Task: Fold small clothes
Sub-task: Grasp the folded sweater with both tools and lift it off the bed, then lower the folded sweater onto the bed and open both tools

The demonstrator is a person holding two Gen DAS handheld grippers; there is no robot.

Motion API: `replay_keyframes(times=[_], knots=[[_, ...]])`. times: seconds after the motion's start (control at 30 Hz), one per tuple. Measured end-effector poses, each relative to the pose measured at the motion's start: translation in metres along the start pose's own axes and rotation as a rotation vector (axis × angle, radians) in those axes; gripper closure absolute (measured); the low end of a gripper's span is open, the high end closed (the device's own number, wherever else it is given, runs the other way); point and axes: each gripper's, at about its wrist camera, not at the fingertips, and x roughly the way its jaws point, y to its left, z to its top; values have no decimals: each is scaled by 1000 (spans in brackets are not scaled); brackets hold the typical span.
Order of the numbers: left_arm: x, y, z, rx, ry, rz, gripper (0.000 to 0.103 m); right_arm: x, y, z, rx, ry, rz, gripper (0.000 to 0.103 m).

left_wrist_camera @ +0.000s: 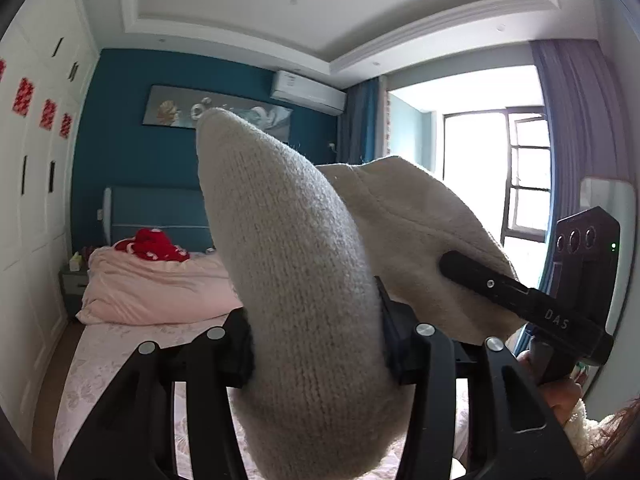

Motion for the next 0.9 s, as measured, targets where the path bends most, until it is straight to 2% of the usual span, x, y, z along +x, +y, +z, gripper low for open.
replay_keyframes(times=[0.1, 0.2, 0.33, 0.4, 0.47, 0.5, 0.57, 0.6, 0.63, 0.7, 0.73, 0.77, 0.83, 0.9], knots=[[1, 28, -8, -35, 10, 22, 56, 28, 4, -11, 4, 39, 20, 67], [11, 59, -30, -70, 51, 59, 56, 60, -2, -36, 27, 106, 28, 66], [38, 101, -79, -138, 148, 93, 54, 112, -26, -98, 86, 230, 9, 64], [57, 123, -119, -181, 213, 95, 51, 134, -45, -144, 130, 322, -14, 57], [81, 150, -180, -251, 307, 120, 42, 156, -77, -220, 212, 475, -41, 50], [93, 167, -225, -318, 378, 156, 40, 160, -90, -252, 244, 540, -66, 49], [102, 187, -288, -401, 492, 245, 40, 160, -123, -334, 303, 741, -202, 48], [102, 197, -327, -446, 580, 312, 40, 150, -135, -363, 329, 809, -252, 48], [96, 201, -348, -481, 617, 331, 40, 142, -141, -376, 347, 831, -272, 48], [81, 202, -369, -530, 627, 344, 40, 119, -151, -394, 387, 862, -299, 48], [78, 202, -372, -548, 624, 342, 37, 116, -153, -396, 394, 868, -307, 47], [76, 202, -374, -573, 621, 339, 30, 117, -155, -397, 405, 878, -307, 46], [82, 204, -378, -616, 602, 345, 21, 126, -155, -400, 438, 892, -295, 38], [89, 205, -383, -629, 602, 365, 20, 142, -157, -407, 489, 895, -273, 29]])
